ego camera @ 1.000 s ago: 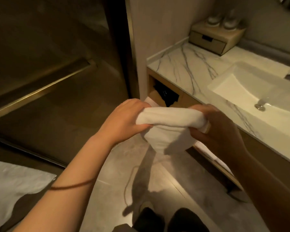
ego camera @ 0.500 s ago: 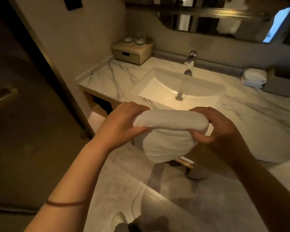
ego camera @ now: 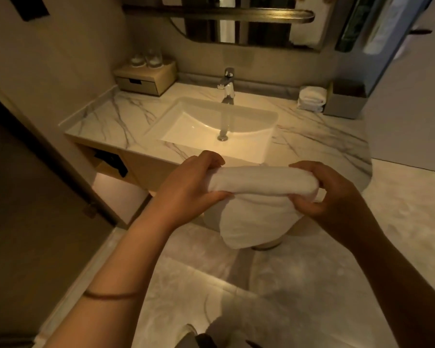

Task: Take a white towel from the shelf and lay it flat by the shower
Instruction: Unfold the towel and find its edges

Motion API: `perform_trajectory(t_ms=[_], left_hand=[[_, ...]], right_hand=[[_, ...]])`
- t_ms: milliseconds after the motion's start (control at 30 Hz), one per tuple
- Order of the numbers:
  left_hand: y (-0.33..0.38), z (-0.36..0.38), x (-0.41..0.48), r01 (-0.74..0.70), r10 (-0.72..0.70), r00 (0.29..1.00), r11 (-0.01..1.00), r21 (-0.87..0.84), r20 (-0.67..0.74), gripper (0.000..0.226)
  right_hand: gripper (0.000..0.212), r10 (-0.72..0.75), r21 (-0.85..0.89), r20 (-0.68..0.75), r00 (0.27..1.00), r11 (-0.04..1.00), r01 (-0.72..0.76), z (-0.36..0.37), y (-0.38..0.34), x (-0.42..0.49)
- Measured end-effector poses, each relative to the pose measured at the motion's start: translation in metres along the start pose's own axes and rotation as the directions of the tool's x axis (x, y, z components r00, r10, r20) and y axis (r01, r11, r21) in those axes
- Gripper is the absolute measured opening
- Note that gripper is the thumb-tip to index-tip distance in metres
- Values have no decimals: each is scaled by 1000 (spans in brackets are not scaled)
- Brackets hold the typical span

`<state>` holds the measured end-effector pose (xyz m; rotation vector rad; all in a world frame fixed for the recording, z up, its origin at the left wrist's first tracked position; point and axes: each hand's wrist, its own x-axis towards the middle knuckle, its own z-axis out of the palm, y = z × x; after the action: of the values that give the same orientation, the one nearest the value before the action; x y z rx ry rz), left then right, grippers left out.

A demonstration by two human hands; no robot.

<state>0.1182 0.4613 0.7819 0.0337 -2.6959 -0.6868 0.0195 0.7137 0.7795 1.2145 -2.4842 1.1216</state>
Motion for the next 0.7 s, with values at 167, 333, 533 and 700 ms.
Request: perform_trajectory(t_ms=[167, 333, 533, 700], left_hand=[[2, -10, -50, 86, -86, 995, 996, -8, -42, 42], [12, -34, -120, 118, -116, 991, 993, 26, -65, 36], [21, -46, -219, 136, -132, 987, 990, 40, -89, 28], [41, -59, -308, 168, -166, 983, 985, 28, -76, 28]], right_hand=[[46, 15, 109, 100, 995, 994, -25, 21, -17, -16], [51, 46, 277, 183, 982, 956, -97, 43, -55, -50], [52, 16, 299, 195, 981, 951, -74, 61, -115, -128], [52, -13, 301, 301, 953, 950, -83, 68, -163, -200]])
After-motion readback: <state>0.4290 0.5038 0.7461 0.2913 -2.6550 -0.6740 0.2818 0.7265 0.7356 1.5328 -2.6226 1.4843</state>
